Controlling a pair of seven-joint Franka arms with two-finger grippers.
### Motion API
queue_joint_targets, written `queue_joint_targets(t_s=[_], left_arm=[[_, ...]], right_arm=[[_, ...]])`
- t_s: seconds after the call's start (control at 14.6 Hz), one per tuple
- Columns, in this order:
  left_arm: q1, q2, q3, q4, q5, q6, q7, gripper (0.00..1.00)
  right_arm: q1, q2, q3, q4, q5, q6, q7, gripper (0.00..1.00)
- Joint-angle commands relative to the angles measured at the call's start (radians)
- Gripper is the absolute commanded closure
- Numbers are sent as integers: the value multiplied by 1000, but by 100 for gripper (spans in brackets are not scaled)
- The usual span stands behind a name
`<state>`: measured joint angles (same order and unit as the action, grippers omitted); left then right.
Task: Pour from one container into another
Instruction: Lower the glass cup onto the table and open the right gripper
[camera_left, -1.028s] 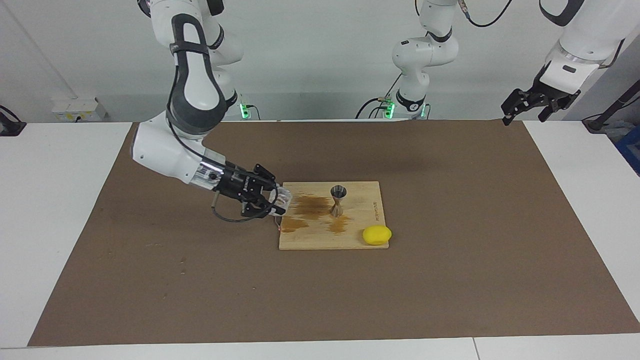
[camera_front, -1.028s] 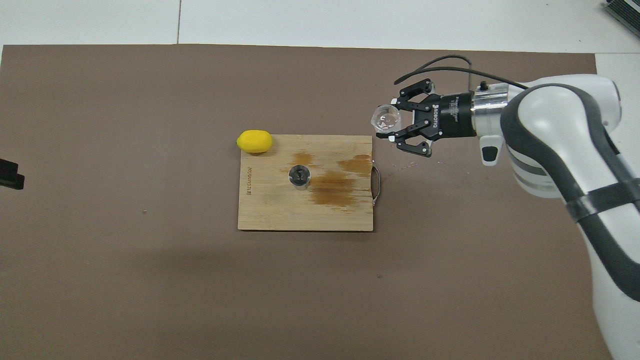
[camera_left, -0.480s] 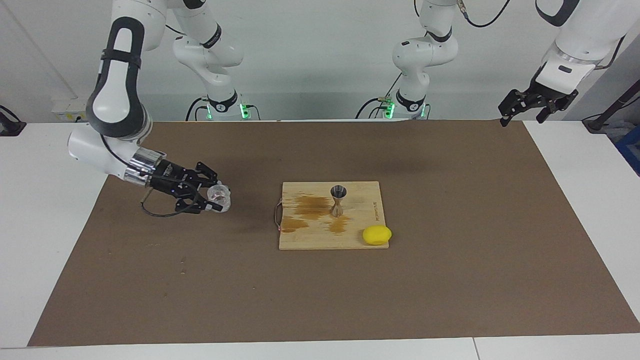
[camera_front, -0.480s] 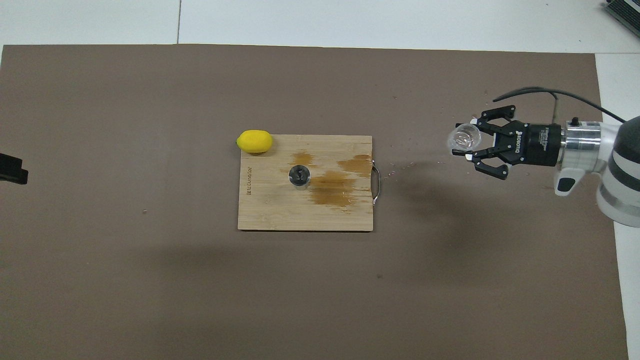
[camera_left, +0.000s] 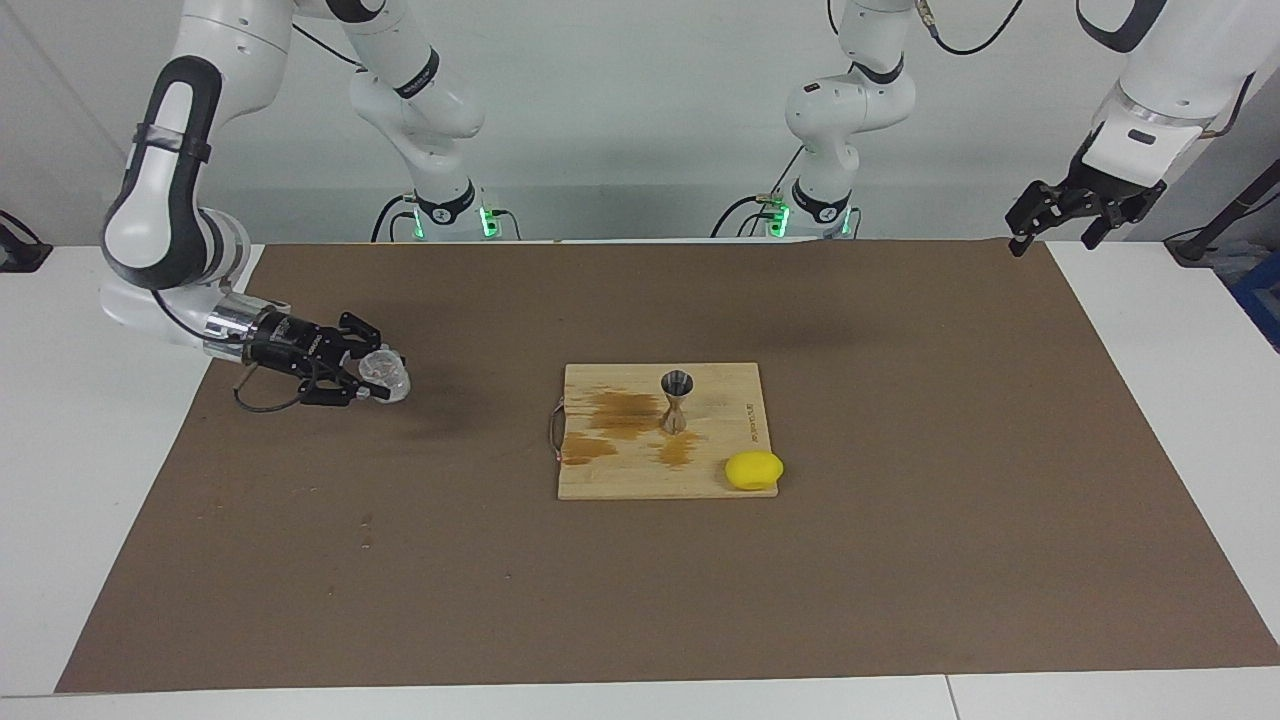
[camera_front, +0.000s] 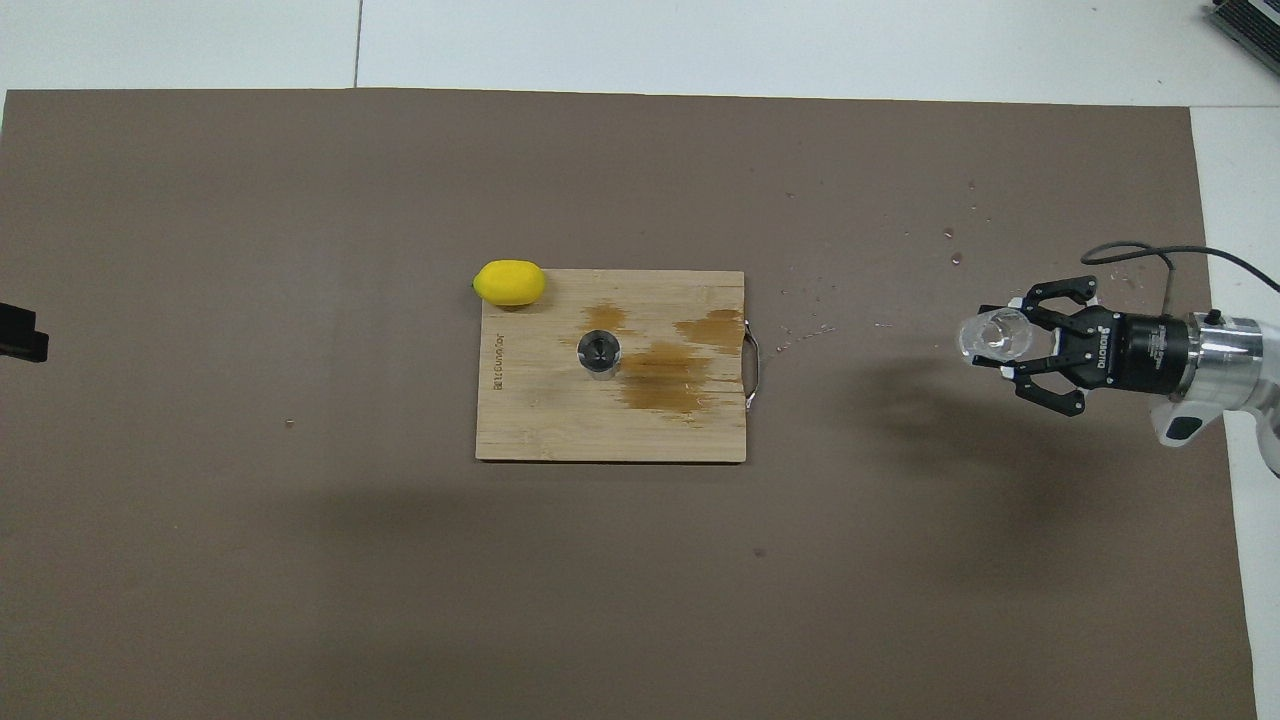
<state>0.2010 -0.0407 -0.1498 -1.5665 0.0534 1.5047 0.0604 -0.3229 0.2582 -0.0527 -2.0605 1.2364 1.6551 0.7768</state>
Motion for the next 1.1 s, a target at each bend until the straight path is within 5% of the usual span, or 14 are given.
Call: queue_joint_targets(t_s=[0.0, 1.03], left_arm=[[32, 4, -31, 6, -3, 8, 1, 0], [32, 2, -39, -7, -1, 2, -5, 0]], right_arm=[[-27, 81, 14, 8, 34, -11, -97, 100], [142, 191, 14, 42, 158, 127, -105, 100]])
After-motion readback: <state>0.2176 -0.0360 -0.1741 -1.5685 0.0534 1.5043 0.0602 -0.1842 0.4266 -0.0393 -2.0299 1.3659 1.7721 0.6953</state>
